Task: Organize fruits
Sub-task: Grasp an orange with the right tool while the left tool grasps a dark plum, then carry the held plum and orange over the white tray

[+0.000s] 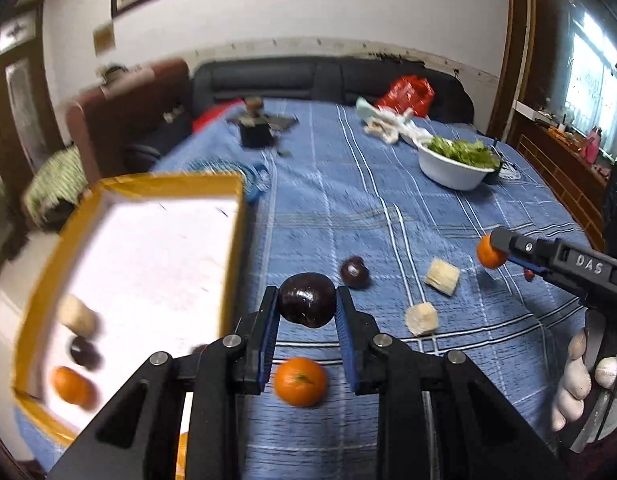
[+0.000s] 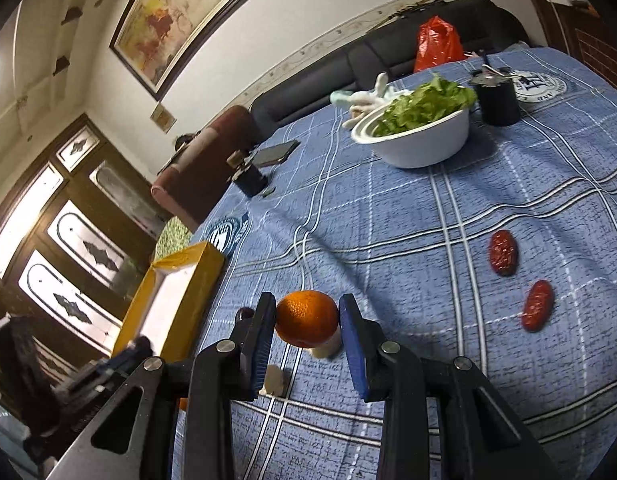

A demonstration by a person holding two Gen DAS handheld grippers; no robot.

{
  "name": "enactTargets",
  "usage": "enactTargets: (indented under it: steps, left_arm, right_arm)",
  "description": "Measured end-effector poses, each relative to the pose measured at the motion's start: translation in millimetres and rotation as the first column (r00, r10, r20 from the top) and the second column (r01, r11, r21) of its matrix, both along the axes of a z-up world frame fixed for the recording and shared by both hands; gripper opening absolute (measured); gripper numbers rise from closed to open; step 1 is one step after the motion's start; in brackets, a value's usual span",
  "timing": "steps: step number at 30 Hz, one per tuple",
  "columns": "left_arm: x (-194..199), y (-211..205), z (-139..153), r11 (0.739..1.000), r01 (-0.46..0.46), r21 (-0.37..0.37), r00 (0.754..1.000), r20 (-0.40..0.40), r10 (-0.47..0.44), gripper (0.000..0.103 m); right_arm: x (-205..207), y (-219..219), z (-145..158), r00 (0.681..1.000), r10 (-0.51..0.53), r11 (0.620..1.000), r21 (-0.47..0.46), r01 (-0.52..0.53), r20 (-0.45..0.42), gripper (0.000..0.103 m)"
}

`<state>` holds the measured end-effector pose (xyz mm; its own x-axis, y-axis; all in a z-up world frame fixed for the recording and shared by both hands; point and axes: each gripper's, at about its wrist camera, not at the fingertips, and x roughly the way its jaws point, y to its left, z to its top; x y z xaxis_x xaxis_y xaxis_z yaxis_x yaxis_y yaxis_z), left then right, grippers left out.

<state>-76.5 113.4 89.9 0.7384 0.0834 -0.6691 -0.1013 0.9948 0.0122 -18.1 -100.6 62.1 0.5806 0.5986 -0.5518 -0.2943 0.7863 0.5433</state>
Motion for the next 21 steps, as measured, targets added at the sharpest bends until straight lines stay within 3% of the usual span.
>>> enactTargets:
  steps: [3, 6, 11, 16, 21]
  left_arm:
    - [-11, -1, 8, 1.0, 0.007, 0.023, 1.0, 0.025, -0.008, 0.027]
    - [-21, 3, 11, 1.0, 0.019, -0.005, 0.999, 0.046, -0.018, 0.027]
    - [-33, 13, 9, 0.998, 0.028, -0.058, 0.999, 0.045, -0.025, 0.027]
    - [-43, 29, 10, 0.995, 0.011, -0.1, 0.999, 0.052, -0.006, 0.027]
    - [-52, 47, 7, 0.991, -0.011, -0.136, 0.998, 0.057, 0.019, 0.027]
  right_arm:
    - [-6, 10, 0, 1.0, -0.011, 0.997, -0.07, 0.013, 0.026, 0.036]
    - [-11, 17, 1, 0.997, -0.054, 0.985, -0.162, 0.062, 0.054, 0.036]
    - [-26, 24, 11, 0.975, -0.17, 0.906, -0.367, 0.212, 0.143, 0.036]
    - [-37, 27, 14, 0.966, -0.192, 0.847, -0.468, 0.251, 0.172, 0.035]
    - [-48, 43, 19, 0.97, -0.158, 0.828, -0.511, 0.232, 0.183, 0.035]
